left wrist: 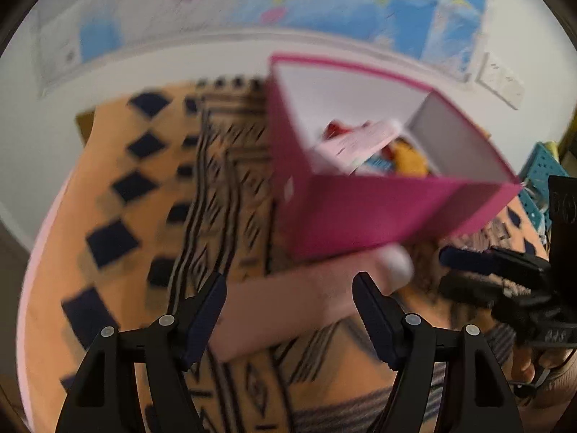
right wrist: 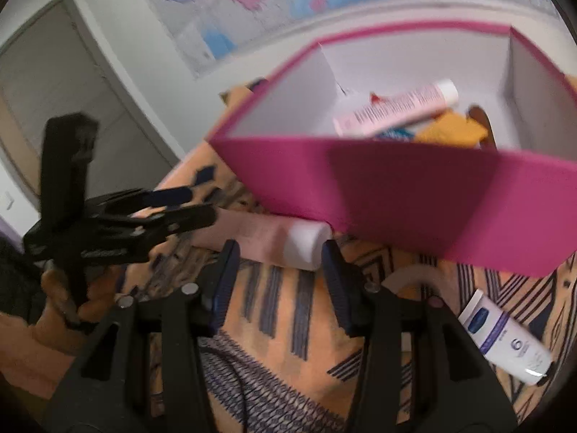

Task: Organize rigid objects
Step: 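Open the right gripper to release the yellow tube in the box, then move the right gripper to the large pink white-capped bottle and grasp it, then lift the pink bottle and carry it toward the magenta box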

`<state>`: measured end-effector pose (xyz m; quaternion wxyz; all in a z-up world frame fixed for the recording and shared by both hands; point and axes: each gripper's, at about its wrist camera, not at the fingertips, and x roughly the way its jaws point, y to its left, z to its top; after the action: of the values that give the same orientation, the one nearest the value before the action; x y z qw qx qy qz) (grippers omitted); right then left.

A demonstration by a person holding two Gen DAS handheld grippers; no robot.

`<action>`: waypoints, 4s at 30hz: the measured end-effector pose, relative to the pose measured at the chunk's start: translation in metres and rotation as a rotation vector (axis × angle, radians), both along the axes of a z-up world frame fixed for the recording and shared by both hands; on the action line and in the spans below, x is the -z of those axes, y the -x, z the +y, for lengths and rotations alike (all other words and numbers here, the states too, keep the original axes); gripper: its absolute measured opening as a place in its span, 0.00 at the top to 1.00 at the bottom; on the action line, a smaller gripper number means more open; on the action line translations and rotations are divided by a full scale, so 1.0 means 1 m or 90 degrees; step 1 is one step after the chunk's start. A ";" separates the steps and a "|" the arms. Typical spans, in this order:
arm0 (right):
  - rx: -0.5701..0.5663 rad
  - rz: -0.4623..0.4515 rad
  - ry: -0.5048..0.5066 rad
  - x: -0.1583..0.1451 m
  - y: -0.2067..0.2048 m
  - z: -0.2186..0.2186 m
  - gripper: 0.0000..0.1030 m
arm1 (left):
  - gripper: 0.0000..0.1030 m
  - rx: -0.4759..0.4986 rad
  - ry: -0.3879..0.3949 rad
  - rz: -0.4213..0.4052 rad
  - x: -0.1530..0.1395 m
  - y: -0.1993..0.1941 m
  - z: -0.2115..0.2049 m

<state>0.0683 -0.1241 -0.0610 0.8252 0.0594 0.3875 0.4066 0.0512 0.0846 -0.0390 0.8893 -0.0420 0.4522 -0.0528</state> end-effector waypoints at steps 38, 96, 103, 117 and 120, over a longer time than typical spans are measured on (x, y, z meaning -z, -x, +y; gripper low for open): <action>0.028 0.079 -0.033 0.027 0.005 -0.004 0.52 | 0.22 0.238 0.002 0.101 0.026 0.006 -0.007; 0.153 0.125 -0.064 0.036 0.071 -0.110 0.52 | 0.15 0.234 0.054 0.013 -0.002 0.026 -0.046; 0.170 0.123 -0.057 0.042 0.066 -0.096 0.52 | 0.28 0.207 0.024 0.050 0.021 -0.012 -0.049; 0.192 0.117 -0.064 0.042 0.056 -0.085 0.52 | 0.33 0.235 0.044 0.077 0.021 -0.001 -0.058; 0.199 0.111 -0.051 0.040 0.054 -0.082 0.52 | 0.33 0.225 0.035 0.072 0.017 0.004 -0.059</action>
<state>0.0139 -0.2065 -0.1011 0.8387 0.1866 0.4274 0.2813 0.0475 0.0259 -0.0558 0.8378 0.0111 0.5005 -0.2178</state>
